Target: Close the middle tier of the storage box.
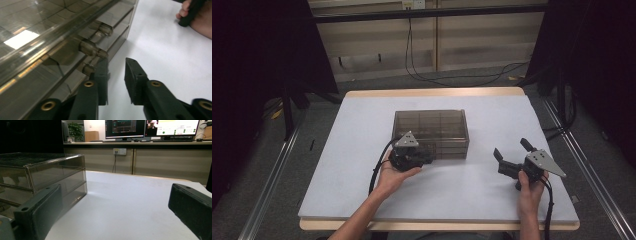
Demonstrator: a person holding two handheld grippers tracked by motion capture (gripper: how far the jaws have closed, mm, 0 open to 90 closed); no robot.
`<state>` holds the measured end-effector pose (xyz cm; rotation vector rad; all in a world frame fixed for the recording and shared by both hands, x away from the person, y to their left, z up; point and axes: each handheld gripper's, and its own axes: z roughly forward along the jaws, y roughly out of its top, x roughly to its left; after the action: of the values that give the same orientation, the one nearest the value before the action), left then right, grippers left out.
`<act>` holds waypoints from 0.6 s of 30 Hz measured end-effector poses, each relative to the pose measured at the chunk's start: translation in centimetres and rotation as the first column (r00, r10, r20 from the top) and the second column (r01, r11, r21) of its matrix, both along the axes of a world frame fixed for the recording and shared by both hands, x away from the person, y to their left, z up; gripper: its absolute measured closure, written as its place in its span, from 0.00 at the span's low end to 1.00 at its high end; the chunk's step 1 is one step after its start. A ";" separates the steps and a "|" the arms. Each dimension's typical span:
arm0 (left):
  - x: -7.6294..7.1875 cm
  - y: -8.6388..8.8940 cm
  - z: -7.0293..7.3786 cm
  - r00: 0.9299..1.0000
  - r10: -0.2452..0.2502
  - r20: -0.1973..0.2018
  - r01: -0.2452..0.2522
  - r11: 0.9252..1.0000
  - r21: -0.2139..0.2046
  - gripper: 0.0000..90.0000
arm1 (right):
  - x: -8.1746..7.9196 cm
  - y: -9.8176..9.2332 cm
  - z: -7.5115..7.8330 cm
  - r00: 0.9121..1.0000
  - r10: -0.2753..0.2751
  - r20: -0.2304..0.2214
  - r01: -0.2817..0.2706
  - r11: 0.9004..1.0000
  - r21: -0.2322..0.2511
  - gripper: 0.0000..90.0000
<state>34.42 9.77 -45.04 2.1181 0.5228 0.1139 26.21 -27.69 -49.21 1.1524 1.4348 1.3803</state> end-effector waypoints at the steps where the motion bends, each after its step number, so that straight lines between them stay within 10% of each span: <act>1: -0.1 0.3 0.2 1.000 0.002 0.001 -0.002 1.000 0.001 0.74 | 0.0 0.0 0.0 1.000 0.000 0.000 0.000 1.000 0.000 0.00; 18: -1.8 2.4 1.3 0.999 0.043 0.025 -0.043 0.999 -0.015 0.32 | 0.0 0.0 0.0 1.000 0.002 0.003 -0.002 1.000 0.001 0.00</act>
<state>32.58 12.14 -43.77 2.0893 0.5530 0.1603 26.22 -27.68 -49.22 1.1495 1.4341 1.3840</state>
